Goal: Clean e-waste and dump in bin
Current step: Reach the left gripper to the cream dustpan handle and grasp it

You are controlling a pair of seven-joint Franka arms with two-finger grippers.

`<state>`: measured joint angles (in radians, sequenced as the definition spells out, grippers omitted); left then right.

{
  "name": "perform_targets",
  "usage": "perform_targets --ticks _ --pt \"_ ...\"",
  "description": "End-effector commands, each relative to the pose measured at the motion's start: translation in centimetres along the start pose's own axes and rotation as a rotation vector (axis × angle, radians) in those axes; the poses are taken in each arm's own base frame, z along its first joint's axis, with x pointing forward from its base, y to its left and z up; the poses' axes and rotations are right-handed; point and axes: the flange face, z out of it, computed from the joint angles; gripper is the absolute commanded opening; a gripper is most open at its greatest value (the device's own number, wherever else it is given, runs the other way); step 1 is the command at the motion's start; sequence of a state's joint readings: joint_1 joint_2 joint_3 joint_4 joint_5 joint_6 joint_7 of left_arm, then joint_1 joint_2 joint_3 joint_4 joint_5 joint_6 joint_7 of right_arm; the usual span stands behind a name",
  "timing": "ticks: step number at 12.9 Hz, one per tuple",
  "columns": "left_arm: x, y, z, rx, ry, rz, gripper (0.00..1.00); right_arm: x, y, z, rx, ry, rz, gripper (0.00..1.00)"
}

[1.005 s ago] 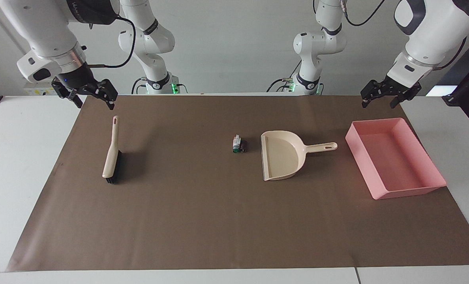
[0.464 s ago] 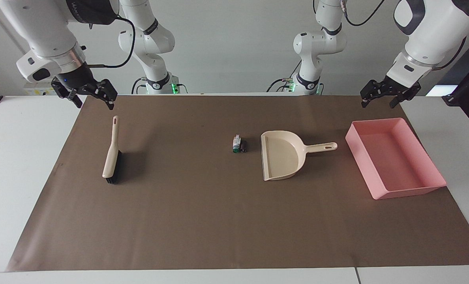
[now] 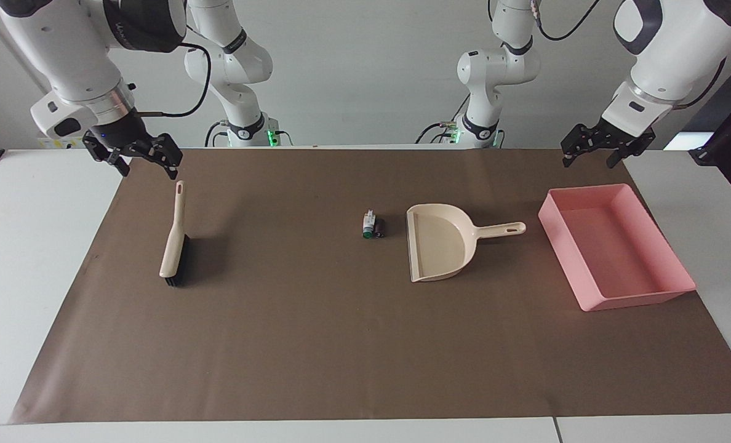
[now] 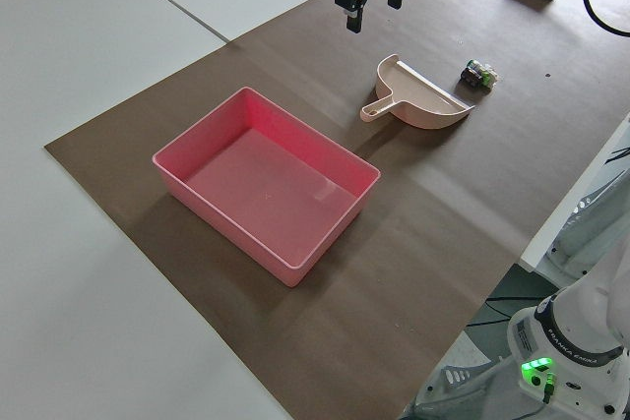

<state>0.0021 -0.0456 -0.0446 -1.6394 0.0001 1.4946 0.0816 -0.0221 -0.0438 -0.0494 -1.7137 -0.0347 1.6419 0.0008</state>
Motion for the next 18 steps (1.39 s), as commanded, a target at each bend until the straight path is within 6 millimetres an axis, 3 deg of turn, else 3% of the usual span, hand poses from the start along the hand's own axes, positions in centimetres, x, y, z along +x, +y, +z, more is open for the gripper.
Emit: perform_targets --ticks 1,3,6,8,10,15,17,18 --pt "-0.8 0.9 0.0 0.002 -0.019 0.009 0.99 -4.5 2.3 5.7 0.003 0.028 -0.07 1.0" --pt "-0.5 0.9 -0.1 0.004 0.001 0.038 0.98 -6.3 3.9 9.5 0.01 0.013 -0.095 1.0" --pt "-0.1 1.3 -0.4 0.013 0.037 0.306 0.98 -7.7 5.8 15.3 0.037 -0.018 -0.119 1.0" --pt "0.4 2.9 0.0 0.021 0.046 0.499 0.98 -9.2 6.5 19.8 0.045 0.007 -0.134 1.0" --pt "0.9 4.4 1.9 0.031 0.056 0.665 0.98 -10.0 6.9 22.8 0.046 0.009 -0.161 1.0" --pt "2.7 6.6 7.9 0.073 0.091 1.099 0.98 -11.0 7.2 25.1 0.048 0.01 -0.174 0.99" --pt "3.3 8.3 10.4 0.125 0.03 1.224 0.97 -11.0 7.2 25.2 0.048 0.013 -0.172 0.95" --pt "3.4 10.1 11.9 0.178 -0.012 1.288 0.97 -11.0 7.1 25.2 0.069 0.019 -0.145 0.93"
